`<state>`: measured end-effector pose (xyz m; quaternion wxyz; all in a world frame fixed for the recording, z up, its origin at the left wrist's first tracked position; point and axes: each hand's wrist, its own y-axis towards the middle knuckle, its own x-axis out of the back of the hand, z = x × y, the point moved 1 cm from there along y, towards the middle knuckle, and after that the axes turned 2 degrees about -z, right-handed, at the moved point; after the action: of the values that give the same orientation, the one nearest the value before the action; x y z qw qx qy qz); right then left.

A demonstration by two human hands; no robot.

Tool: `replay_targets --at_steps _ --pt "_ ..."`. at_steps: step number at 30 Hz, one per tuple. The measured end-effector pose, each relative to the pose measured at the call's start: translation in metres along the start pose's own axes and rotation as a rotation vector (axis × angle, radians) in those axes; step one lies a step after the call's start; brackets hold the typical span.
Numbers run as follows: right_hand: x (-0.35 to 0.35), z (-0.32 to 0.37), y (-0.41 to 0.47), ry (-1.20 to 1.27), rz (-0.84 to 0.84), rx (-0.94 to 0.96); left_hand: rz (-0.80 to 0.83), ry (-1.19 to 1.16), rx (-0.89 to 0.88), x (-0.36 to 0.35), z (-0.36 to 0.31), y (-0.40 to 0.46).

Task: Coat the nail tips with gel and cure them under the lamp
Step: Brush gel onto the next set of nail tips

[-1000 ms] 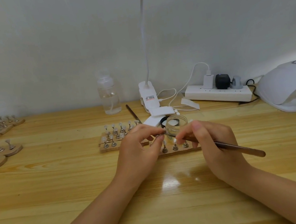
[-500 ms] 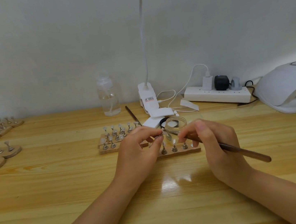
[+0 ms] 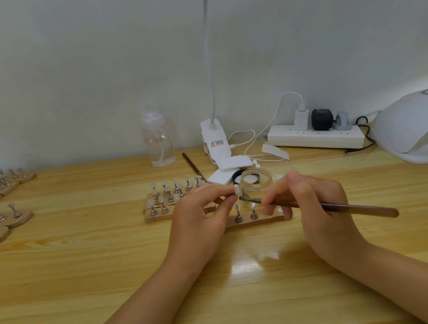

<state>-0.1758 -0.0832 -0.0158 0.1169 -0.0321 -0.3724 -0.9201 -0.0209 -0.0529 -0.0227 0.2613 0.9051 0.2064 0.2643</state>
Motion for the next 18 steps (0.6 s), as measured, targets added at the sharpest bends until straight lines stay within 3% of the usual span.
replay_targets --at_steps 8,14,18 --pt "-0.0005 0.0012 0.0019 -0.094 0.017 0.012 0.01 -0.018 0.009 0.001 -0.0021 -0.0001" --pt "-0.0003 0.0 -0.001 0.069 -0.013 -0.011 0.013 -0.034 0.036 0.0005 -0.0007 0.0003" --pt "-0.0003 -0.0002 0.0019 -0.053 0.006 0.021 0.02 -0.036 0.052 0.0009 -0.0009 0.0"
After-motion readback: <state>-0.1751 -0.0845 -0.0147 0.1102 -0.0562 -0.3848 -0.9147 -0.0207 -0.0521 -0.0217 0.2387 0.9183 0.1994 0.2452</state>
